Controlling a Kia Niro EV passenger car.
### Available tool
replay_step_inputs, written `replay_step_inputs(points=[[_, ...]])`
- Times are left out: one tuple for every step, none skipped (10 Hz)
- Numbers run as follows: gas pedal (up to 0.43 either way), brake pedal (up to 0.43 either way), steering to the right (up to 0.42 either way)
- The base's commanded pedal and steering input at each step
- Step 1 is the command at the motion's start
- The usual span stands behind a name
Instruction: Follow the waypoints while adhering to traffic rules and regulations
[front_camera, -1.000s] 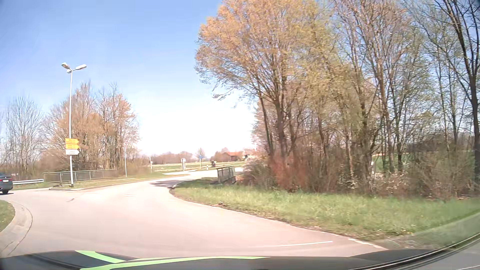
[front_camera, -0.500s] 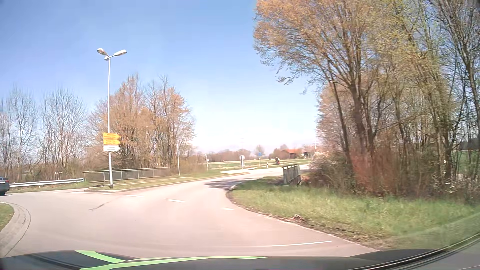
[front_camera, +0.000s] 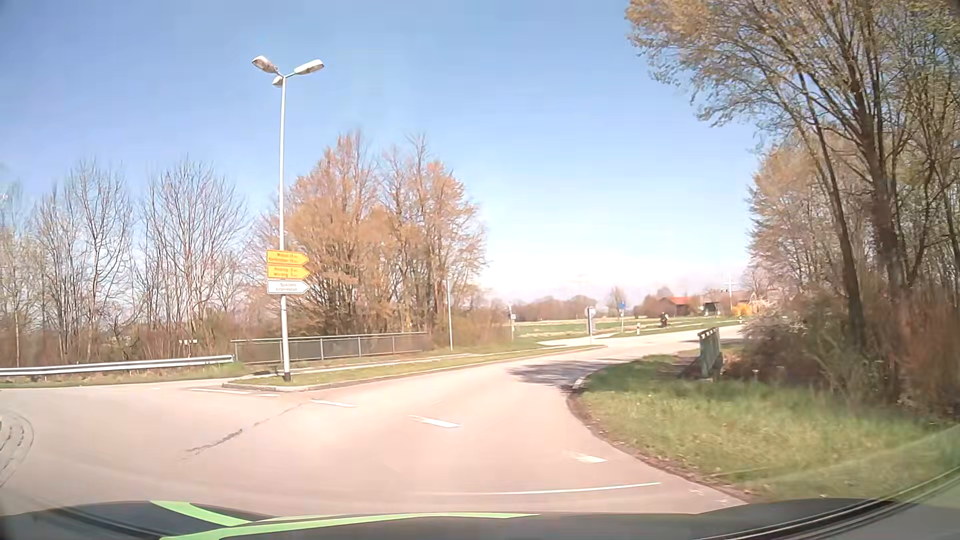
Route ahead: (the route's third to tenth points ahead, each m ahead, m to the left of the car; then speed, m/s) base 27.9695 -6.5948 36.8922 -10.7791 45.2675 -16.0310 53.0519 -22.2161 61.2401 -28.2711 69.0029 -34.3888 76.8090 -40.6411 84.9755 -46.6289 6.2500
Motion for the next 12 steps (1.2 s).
replay_step_inputs(points=[[0.098,0.000,-0.104],[0.098,0.000,-0.071],[0.110,0.000,-0.048],[0.130,0.000,-0.033],[0.130,0.000,-0.017],[0.130,0.000,-0.004],[0.130,0.000,0.012],[0.130,0.000,0.025],[0.130,0.000,0.044],[0.130,0.000,0.064],[0.130,0.000,0.090],[0.130,0.000,0.108]])
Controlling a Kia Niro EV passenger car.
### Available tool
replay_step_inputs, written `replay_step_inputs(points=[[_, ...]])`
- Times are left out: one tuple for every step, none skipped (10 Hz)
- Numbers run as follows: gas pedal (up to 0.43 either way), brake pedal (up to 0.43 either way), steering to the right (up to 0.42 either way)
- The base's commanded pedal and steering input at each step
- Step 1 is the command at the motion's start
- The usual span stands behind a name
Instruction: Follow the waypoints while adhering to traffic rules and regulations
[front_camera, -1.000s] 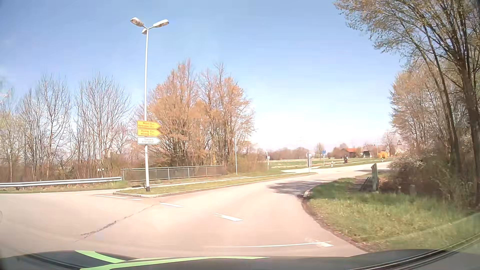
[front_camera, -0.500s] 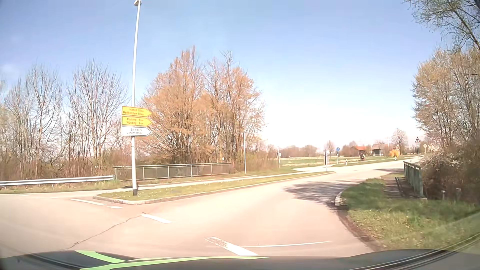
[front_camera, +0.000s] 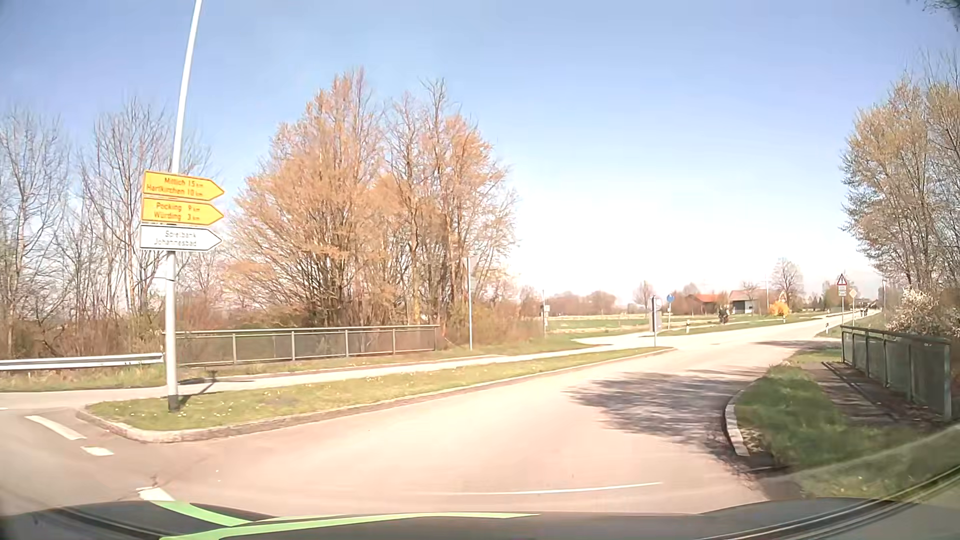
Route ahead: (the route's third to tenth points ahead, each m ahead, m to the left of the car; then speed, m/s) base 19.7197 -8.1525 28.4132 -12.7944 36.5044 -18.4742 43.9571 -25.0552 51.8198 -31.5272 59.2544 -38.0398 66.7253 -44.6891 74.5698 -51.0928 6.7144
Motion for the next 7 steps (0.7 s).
replay_step_inputs(points=[[0.130,0.000,0.123],[0.130,0.000,0.131],[0.130,0.000,0.140],[0.130,0.000,0.151],[0.130,0.000,0.159],[0.150,0.000,0.168],[0.169,0.000,0.176]])
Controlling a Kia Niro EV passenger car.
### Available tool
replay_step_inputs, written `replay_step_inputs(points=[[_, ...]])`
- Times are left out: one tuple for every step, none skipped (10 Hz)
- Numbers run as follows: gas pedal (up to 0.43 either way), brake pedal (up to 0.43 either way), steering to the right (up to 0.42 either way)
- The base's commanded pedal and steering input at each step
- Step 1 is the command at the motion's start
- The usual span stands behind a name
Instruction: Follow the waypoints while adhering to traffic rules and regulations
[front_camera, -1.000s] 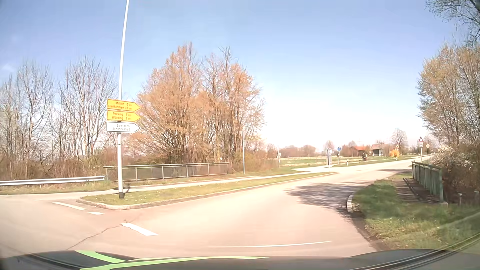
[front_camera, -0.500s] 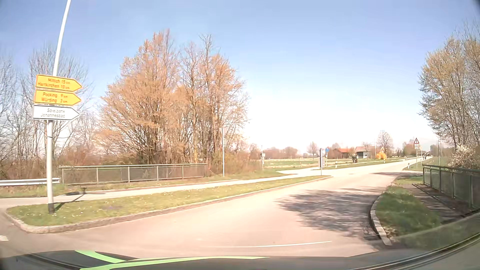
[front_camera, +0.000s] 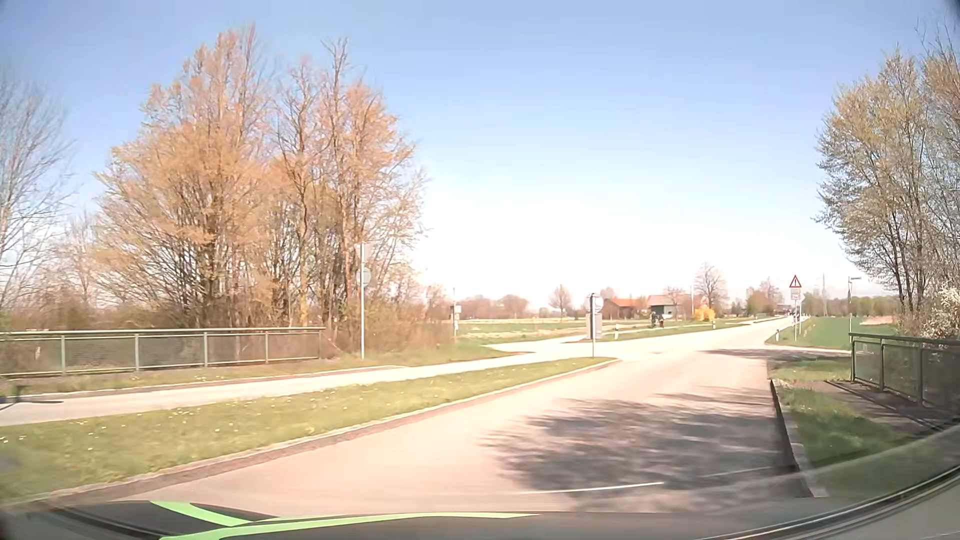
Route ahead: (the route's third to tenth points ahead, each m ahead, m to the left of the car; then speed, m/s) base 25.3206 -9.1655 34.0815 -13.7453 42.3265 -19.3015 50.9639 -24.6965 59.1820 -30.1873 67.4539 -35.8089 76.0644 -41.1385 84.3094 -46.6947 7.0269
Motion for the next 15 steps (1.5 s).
replay_step_inputs(points=[[0.169,0.000,0.185],[0.169,0.000,0.189],[0.177,0.000,0.190],[0.189,0.000,0.189],[0.209,0.000,0.190],[0.220,0.000,0.188],[0.228,0.000,0.182],[0.248,0.000,0.174],[0.260,0.000,0.161],[0.268,0.000,0.143],[0.268,0.000,0.129],[0.299,0.000,0.115],[0.299,0.000,0.100],[0.311,0.000,0.083],[0.311,0.000,0.067]])
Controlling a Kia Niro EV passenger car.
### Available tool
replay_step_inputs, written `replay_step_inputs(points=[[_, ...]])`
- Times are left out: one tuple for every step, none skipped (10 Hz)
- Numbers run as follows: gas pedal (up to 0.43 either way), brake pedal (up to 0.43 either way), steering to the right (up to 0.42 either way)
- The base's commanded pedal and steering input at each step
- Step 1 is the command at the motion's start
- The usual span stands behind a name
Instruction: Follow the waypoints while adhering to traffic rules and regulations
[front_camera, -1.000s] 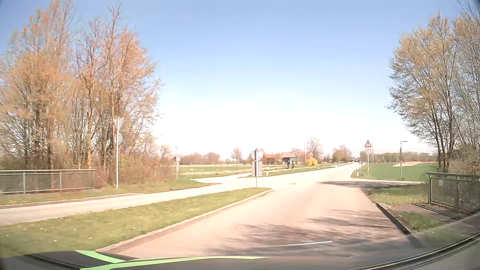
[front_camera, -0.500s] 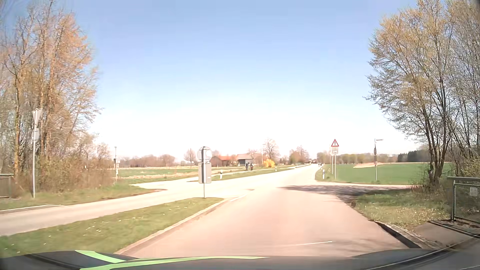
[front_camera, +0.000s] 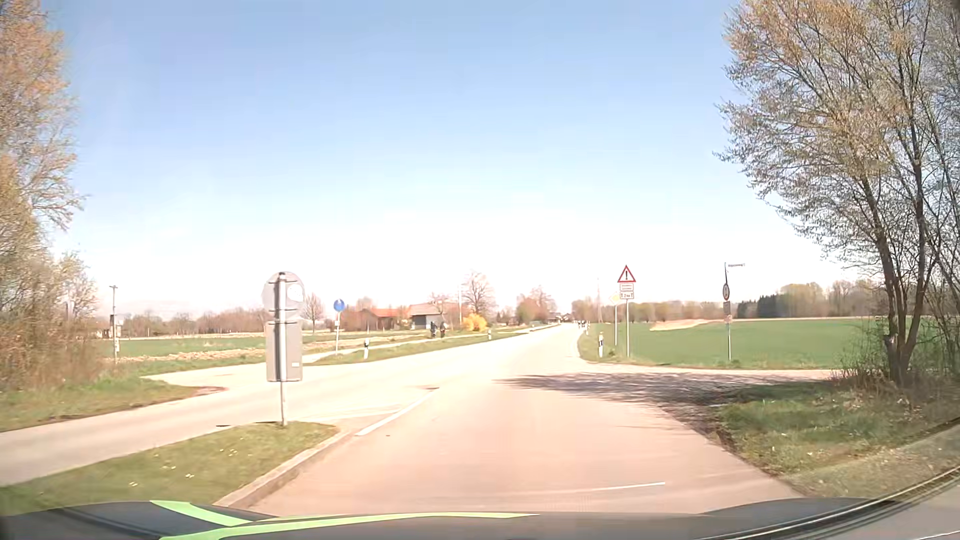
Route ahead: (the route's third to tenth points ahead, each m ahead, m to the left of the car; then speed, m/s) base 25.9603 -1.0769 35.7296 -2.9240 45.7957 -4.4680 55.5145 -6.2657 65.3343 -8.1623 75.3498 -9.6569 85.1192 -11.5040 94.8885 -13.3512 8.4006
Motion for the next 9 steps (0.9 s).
replay_step_inputs(points=[[0.319,0.000,0.049],[0.350,0.000,0.037],[0.358,0.000,0.025],[0.358,0.000,0.017],[0.358,0.000,0.013],[0.358,0.000,0.012],[0.358,0.000,0.012],[0.370,0.000,0.012],[0.370,0.000,0.012]])
